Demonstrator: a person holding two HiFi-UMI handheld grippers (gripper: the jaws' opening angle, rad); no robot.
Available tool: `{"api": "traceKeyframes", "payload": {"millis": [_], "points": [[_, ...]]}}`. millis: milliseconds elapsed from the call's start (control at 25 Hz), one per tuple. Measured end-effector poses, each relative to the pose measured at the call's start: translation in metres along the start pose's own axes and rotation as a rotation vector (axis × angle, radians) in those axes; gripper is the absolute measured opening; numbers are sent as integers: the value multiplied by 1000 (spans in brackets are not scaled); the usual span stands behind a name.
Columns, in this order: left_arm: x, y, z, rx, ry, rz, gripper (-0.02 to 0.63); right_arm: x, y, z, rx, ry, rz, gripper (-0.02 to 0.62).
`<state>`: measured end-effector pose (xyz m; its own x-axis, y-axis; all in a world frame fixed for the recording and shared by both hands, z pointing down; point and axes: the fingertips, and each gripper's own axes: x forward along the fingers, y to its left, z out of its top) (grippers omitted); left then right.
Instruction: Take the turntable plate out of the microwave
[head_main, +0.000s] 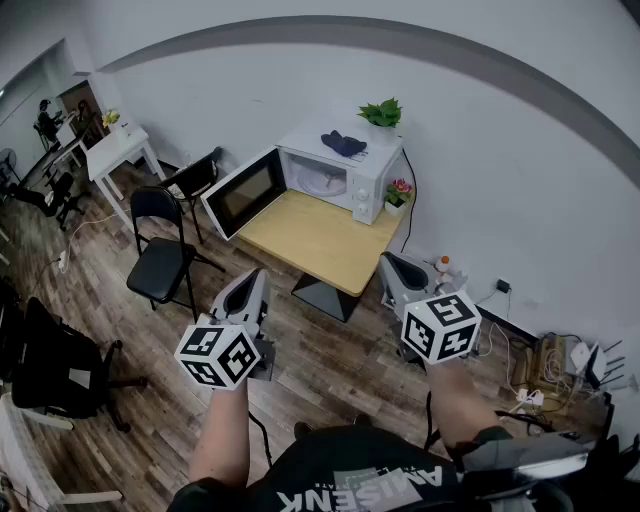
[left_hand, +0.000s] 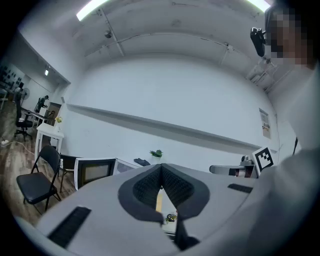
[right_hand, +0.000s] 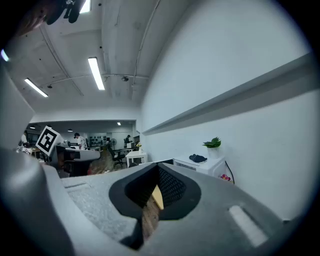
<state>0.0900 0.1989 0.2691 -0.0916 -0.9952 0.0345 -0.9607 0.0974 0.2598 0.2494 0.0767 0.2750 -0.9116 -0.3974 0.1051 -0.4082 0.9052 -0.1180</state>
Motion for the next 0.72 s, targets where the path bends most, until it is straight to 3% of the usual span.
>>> {"api": "traceKeyframes", "payload": {"millis": [560,720], "points": [[3,-11,-2,-8,12,-41,2,1,27,7,-42,-20,59,5],[0,-6,-2,-4,9,-31,2,5,33,7,-9,-23,73,5]]}}
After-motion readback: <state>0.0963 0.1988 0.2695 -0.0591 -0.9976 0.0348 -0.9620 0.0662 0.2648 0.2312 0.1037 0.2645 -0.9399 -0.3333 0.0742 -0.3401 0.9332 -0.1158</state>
